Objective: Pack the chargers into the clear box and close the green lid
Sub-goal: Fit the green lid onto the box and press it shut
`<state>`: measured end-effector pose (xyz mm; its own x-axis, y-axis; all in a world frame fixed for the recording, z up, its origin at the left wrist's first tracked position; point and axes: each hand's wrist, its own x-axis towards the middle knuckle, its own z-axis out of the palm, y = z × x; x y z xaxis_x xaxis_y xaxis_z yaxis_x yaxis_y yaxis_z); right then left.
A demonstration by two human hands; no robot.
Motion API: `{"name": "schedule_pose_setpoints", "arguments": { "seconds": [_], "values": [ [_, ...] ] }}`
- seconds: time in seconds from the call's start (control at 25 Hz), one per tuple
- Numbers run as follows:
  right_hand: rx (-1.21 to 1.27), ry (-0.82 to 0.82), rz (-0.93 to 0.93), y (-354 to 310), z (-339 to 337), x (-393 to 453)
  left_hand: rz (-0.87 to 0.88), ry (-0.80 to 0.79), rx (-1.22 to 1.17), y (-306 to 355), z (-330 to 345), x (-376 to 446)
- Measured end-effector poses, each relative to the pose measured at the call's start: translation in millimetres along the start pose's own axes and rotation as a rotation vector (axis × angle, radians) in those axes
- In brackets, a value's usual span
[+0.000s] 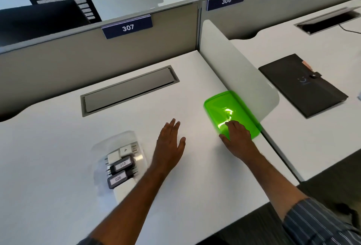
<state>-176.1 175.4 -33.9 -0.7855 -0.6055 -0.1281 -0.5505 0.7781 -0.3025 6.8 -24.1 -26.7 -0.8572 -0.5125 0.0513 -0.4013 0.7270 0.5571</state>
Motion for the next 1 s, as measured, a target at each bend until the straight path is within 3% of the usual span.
{"name": "schedule_pose_setpoints", "arguments": {
  "seconds": [0.24,0.64,1.0],
  "values": [
    [-0.076,0.049,0.100,57.8,-10.4,6.4,-0.057,-0.161,-0.135,44.5,49.9,26.0],
    [0.149,0.032,0.266,115.3,-3.8,11.2,0.083,-0.411,0.083,87.5,106.8,42.9],
    [0.365,0.039,0.403,116.7,-13.5,14.3,0.089,-0.449,0.154,82.5,110.1,37.9]
  ]
}}
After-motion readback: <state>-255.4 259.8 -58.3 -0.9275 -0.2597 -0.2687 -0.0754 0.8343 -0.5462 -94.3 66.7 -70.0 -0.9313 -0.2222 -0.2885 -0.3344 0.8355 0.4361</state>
